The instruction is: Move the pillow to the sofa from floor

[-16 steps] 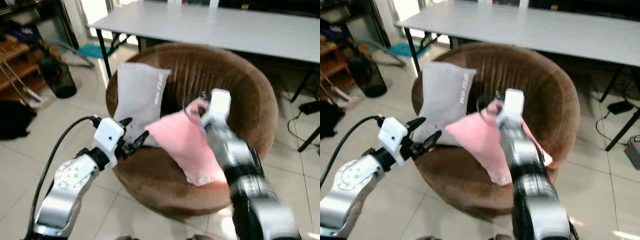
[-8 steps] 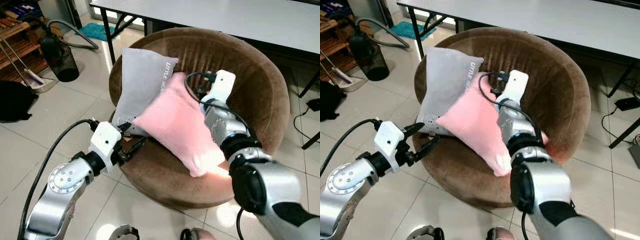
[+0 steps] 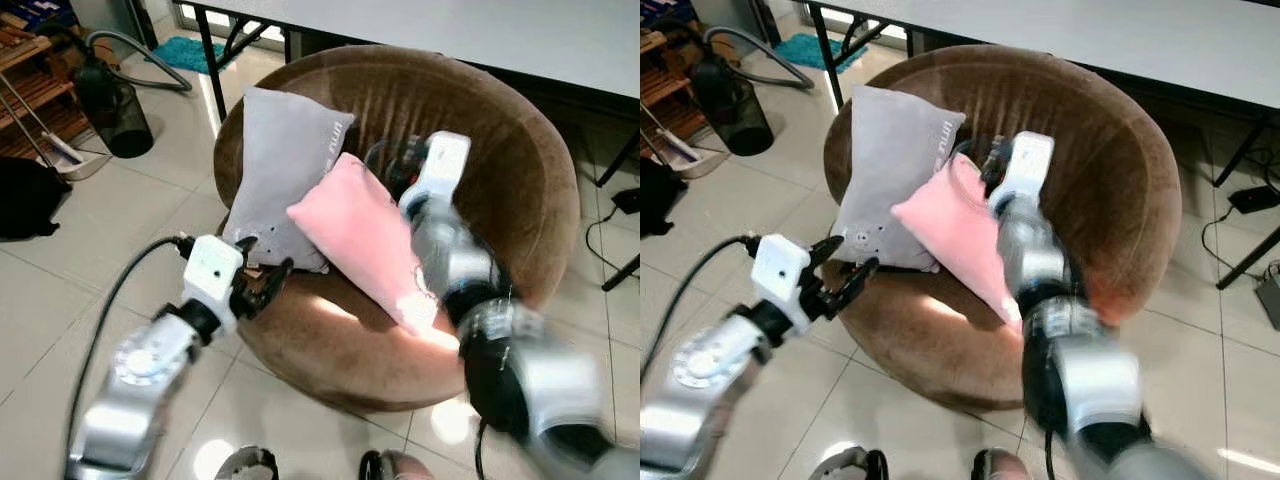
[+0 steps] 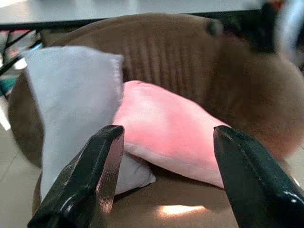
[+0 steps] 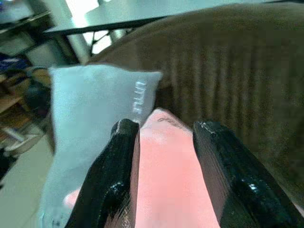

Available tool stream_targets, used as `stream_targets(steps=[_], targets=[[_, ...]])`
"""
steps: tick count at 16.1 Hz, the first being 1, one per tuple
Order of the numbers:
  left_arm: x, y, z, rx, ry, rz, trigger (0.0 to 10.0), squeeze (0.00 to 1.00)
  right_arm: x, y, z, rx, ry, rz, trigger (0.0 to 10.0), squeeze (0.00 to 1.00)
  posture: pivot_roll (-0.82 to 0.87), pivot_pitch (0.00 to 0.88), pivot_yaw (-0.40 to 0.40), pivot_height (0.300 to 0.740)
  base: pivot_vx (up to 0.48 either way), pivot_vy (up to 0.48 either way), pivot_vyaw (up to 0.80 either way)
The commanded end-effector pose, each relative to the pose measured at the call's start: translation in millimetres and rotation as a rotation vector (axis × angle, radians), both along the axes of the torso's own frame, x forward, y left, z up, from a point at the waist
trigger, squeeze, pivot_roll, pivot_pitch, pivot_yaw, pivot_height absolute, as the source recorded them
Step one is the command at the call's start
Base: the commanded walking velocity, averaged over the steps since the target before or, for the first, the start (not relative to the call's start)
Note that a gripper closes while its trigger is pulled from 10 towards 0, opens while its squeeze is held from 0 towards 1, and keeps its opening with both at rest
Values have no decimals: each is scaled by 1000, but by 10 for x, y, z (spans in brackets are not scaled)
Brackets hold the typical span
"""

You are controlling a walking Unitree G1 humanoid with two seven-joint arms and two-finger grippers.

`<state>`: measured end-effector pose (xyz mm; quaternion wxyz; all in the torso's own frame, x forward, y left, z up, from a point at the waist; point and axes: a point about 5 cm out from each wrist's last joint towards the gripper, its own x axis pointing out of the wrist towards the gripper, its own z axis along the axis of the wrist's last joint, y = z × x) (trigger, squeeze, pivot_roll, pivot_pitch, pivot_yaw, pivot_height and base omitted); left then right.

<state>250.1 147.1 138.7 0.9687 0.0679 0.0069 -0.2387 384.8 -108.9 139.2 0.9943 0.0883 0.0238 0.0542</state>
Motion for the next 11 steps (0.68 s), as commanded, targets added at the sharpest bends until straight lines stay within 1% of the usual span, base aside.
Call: stream_targets(steps=[1, 2, 3, 4, 5, 6, 7, 8, 9, 10, 11], targets=[[-7, 14, -109, 35, 28, 70, 10000, 0, -197, -22, -120, -72, -35, 48, 10000, 0, 2, 79, 5, 740, 0, 0, 0], [-2, -20, -146, 27, 38, 85, 10000, 0, -408, -89, -207, -112, -39, 59, 10000, 0, -15, 75, 17, 740, 0, 0, 0], [13, -29, -167, 19, 57, 93, 10000, 0, -555, -151, -247, -123, -33, 52, 10000, 0, -30, 71, 29, 740, 0, 0, 0], [12, -30, -171, 21, 56, 88, 10000, 0, -668, -207, -269, -113, -23, 29, 10000, 0, -35, 68, 32, 740, 0, 0, 0], [20, -26, -170, 24, 52, 93, 10000, 0, -854, -285, -294, -108, -18, -2, 10000, 0, -44, 60, 38, 740, 0, 0, 0], [43, -13, -165, 20, 45, 111, 10000, 0, -1013, -327, -312, -112, -15, -22, 10000, 0, -49, 53, 42, 740, 0, 0, 0], [54, -7, -162, 20, 42, 117, 10000, 0, -1080, -345, -333, -97, -7, -38, 10000, 0, -54, 46, 44, 740, 0, 0, 0], [56, -8, -163, 21, 33, 125, 10000, 0, -1230, -388, -385, -87, 26, -88, 10000, 0, -57, 40, 47, 740, 0, 0, 0], [56, -15, -170, 28, 26, 124, 10000, 0, -1297, -394, -413, -92, 46, -100, 10000, 0, -58, 35, 49, 740, 0, 0, 0], [95, -43, -182, 46, 12, 115, 10000, 0, -1372, -403, -449, -128, 100, -113, 10000, 0, -63, 33, 52, 740, 0, 0, 0], [121, -56, -181, 46, 6, 114, 10000, 0, -1386, -433, -438, -138, 118, -129, 10000, 0, -64, 27, 53, 740, 0, 0, -800]])
